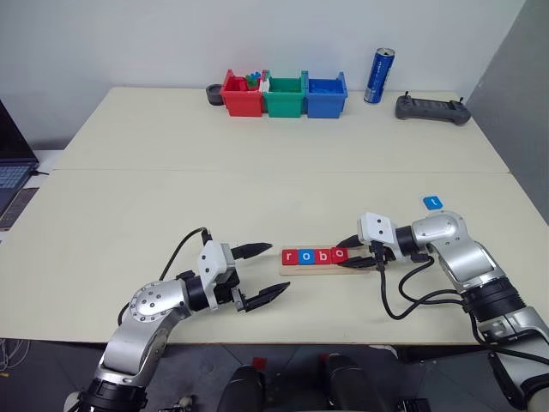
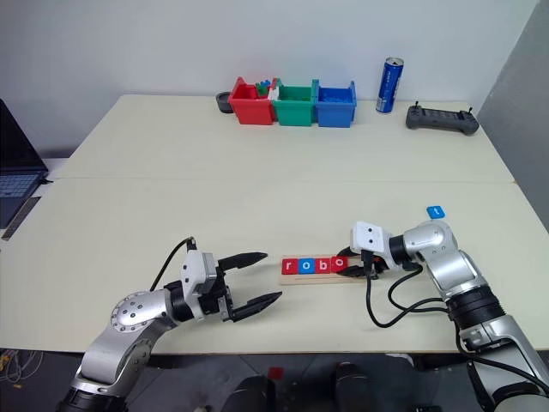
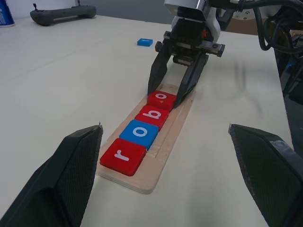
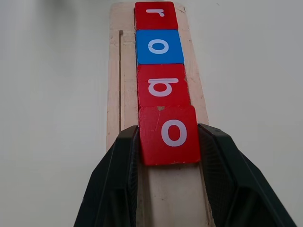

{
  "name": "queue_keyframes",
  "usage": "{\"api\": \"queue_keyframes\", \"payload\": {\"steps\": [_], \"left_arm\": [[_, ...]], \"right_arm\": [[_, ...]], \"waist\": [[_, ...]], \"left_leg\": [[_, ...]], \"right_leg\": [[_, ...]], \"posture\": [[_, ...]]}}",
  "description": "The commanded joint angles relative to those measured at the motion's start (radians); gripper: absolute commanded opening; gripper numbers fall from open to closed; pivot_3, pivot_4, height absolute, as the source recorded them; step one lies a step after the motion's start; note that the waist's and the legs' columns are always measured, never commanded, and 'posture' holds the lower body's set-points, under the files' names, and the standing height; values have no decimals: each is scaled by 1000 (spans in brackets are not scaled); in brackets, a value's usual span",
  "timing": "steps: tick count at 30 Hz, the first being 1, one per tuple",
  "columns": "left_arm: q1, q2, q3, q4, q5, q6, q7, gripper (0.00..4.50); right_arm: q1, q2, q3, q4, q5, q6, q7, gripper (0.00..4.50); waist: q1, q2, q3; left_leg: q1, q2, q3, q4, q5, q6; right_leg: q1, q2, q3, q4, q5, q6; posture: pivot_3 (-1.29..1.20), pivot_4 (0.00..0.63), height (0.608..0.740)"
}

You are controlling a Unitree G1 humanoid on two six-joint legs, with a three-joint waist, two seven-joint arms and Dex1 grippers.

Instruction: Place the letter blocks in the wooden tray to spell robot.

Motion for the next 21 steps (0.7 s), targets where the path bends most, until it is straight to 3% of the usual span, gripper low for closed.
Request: {"api": "queue_keyframes", "payload": {"steps": [1,6,15,21], "left_arm": [[-3,1,17,-28,-1,-17,4,4500],[-3,1,17,-26,-1,-18,4,4500],[-3,1,18,-24,-3,-20,0,4500],[-12,-16,3,-24,-2,-16,9,4500]], "right_arm": [[-33,-7,-10,-14,10,16,11,2748],[-40,-13,-18,-13,16,26,14,4493],[-35,-56,-113,-89,79,156,-32,4493],[40,-88,-332,-192,134,377,-261,4493]], "waist": [[0,0,0],[0,0,0],[0,0,0],[5,0,0]], "left_leg": [[0,0,0,0,0,0],[0,0,0,0,0,0],[0,0,0,0,0,0],[-1,0,0,0,0,0]], "right_leg": [[0,0,0,0,0,0],[0,0,0,0,0,0],[0,0,0,0,0,0],[0,0,0,0,0,0]], "posture": [[0,150,740],[0,150,740],[0,150,740],[0,150,740]]}}
